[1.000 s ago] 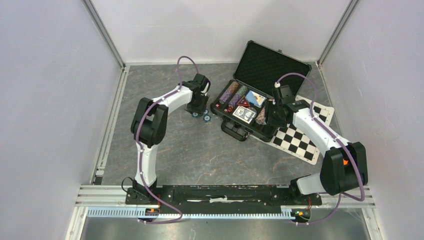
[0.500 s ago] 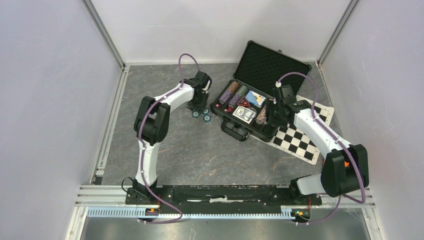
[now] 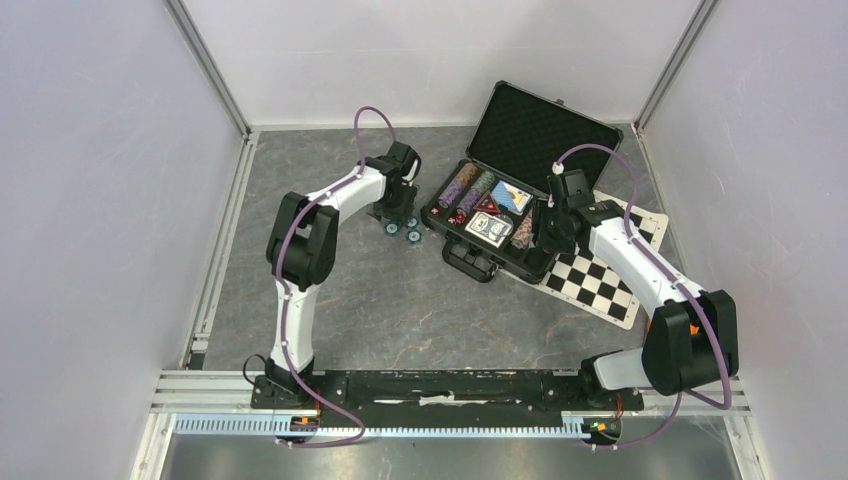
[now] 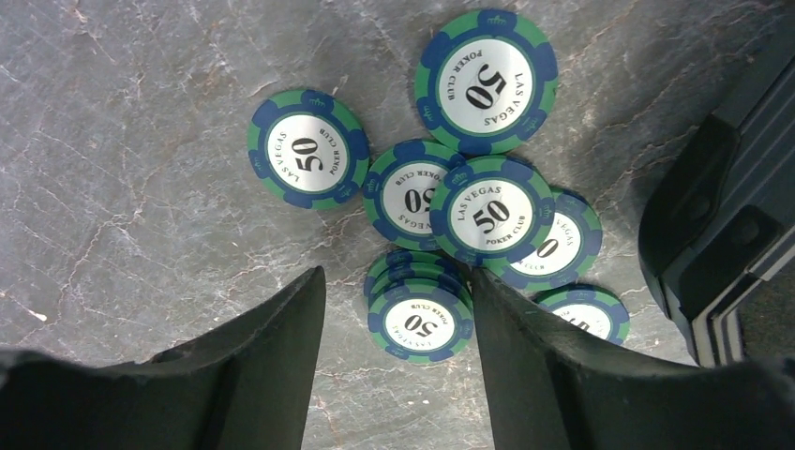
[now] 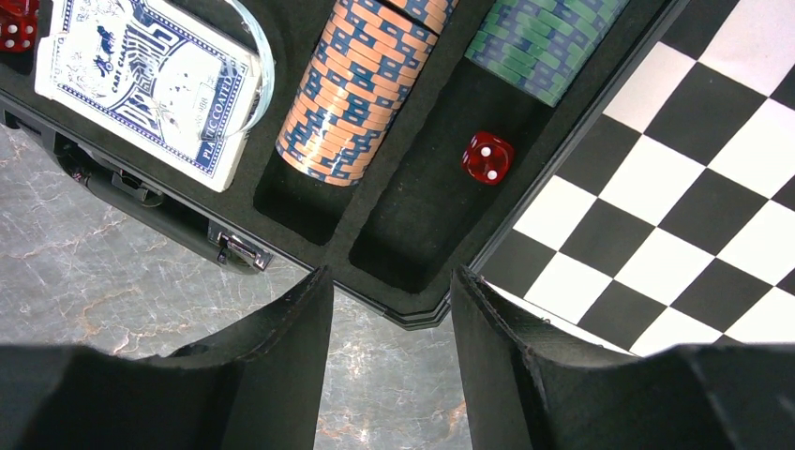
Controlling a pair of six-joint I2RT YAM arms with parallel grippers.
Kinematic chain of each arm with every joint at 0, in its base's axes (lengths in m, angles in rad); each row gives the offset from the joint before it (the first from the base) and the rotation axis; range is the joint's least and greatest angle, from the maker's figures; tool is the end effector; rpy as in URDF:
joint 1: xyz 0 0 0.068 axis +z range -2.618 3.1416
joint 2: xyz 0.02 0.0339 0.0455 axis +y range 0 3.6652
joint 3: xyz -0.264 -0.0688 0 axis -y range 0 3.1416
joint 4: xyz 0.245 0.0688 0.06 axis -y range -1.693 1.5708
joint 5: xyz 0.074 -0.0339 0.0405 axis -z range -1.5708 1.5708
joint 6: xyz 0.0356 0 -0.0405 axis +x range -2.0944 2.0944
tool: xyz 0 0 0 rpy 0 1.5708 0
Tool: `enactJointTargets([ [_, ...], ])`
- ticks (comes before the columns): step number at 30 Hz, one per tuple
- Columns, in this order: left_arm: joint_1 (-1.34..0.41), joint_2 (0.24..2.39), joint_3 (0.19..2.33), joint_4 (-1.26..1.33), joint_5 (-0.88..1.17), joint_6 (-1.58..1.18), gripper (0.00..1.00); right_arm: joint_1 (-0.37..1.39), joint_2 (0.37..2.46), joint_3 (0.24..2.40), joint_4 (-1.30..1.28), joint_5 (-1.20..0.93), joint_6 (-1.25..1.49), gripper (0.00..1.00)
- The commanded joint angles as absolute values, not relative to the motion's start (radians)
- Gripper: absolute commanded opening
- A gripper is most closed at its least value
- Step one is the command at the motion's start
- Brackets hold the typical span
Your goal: Pack up texas hold em set
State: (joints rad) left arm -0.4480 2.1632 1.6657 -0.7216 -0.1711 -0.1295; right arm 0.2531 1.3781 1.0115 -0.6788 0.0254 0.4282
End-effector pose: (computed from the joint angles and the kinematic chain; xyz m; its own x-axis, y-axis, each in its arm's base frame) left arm 0.4072 -0.1890 0.1659 -0.8874 0.2853 -0.3622 0.2616 0.9584 0.1140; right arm 0.2661 0.0679 0.2460 -0.8608 0.2061 -0.4654 0.1313 0.9733 0.1883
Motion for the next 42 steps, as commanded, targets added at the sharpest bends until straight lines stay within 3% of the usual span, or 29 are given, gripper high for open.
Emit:
enactJointTargets([
  [1,-0.447,2.178,1.613,-0.765,-0.194,-0.128,0.63,0.250,1.352,1.021,-0.669,0.013,0.420,0.55],
  [15,-0.446,2.148,1.558,-0.769,-0.161,-0.093,0.57,0.250,1.350,1.017,-0.669,0.013,0.425,0.55],
  [23,-0.446,2.141,1.612,-0.842,-0.155,-0.111,0.39,0.250,1.352,1.022,-0.670,0.013,0.425,0.55],
  [42,-0.448,2.048,1.685,-0.914,-0.068,-0.201,0.39,0.251,1.341,1.009,-0.657,0.003,0.428,0.54],
])
